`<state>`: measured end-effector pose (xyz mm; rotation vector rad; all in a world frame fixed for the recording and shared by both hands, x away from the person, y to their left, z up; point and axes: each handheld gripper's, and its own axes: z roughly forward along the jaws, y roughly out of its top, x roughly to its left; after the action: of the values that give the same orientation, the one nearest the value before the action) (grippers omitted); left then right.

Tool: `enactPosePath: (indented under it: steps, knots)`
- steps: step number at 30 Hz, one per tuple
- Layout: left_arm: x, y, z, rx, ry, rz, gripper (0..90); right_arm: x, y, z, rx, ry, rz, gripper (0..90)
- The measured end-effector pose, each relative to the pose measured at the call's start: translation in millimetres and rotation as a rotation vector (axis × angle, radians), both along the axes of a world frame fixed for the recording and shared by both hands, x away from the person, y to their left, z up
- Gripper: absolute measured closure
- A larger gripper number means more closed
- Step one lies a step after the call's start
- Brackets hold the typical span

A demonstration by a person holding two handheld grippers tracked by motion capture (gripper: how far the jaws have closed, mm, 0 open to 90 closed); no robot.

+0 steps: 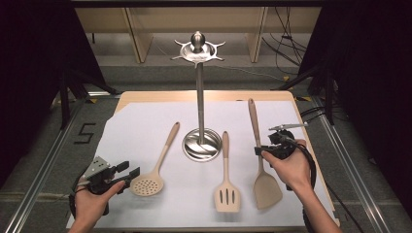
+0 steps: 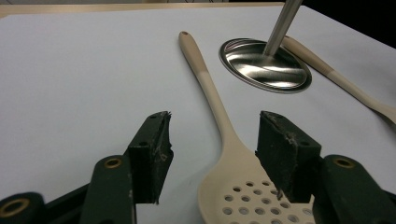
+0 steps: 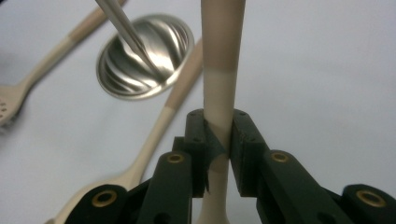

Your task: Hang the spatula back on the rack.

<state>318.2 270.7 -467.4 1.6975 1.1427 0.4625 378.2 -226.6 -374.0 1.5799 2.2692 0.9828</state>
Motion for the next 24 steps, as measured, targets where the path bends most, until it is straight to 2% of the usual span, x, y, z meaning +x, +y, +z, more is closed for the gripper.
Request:
enactPosePath:
  steps: [2, 5, 6, 7, 8, 9, 12, 14, 15, 16, 19, 20, 24]
  knots:
    - [0.1, 0.6, 0.3, 0.008, -0.005, -0.006, 43.4, -1.8, 1.3, 4.3, 0.008, -0.066, 0.014, 79.2]
    - [0.1, 0.9, 0.2, 0.005, -0.007, -0.005, 43.4, -6.0, 6.0, 10.6, 0.020, -0.121, 0.011, 79.3]
    - [0.1, 1.0, 0.2, 0.004, -0.008, -0.004, 43.4, -6.7, 6.8, 12.7, 0.033, -0.160, 0.029, 79.3]
    - [0.1, 1.0, 0.3, 0.005, -0.008, -0.005, 43.4, -9.2, 8.6, 15.3, 0.026, -0.161, 0.018, 79.3]
    - [0.1, 1.0, 0.4, 0.005, -0.009, -0.005, 43.4, -9.7, 10.6, 16.3, 0.047, -0.184, 0.023, 79.3]
    - [0.3, 1.0, 0.2, 0.003, -0.011, -0.009, 43.4, -9.0, 9.7, 17.2, 0.036, -0.205, 0.046, 79.3]
    - [0.1, 0.9, 0.4, 0.005, -0.010, -0.005, 43.4, -12.7, 13.9, 22.5, 0.038, -0.228, 0.048, 79.3]
    - [0.1, 1.0, 0.4, 0.005, -0.009, -0.005, 43.5, -16.3, 18.6, 25.8, 0.059, -0.236, 0.037, 79.3]
    - [0.1, 0.9, 0.4, 0.005, -0.010, -0.005, 43.5, -15.3, 17.9, 27.4, 0.038, -0.271, 0.072, 79.3]
    - [0.4, 1.0, 0.3, 0.002, -0.011, -0.009, 43.5, -17.6, 20.3, 29.0, 0.055, -0.255, 0.051, 79.3]
    - [0.0, 0.8, 0.5, 0.003, -0.012, -0.007, 43.4, -17.8, 22.1, 33.2, 0.037, -0.275, 0.080, 79.3]
    - [0.0, 0.9, 0.5, 0.002, -0.012, -0.007, 43.5, -19.0, 25.2, 33.9, 0.056, -0.267, 0.069, 79.3]
    - [0.4, 1.2, 0.2, -0.002, -0.014, -0.010, 43.5, -20.6, 30.3, 37.9, 0.067, -0.287, 0.077, 79.3]
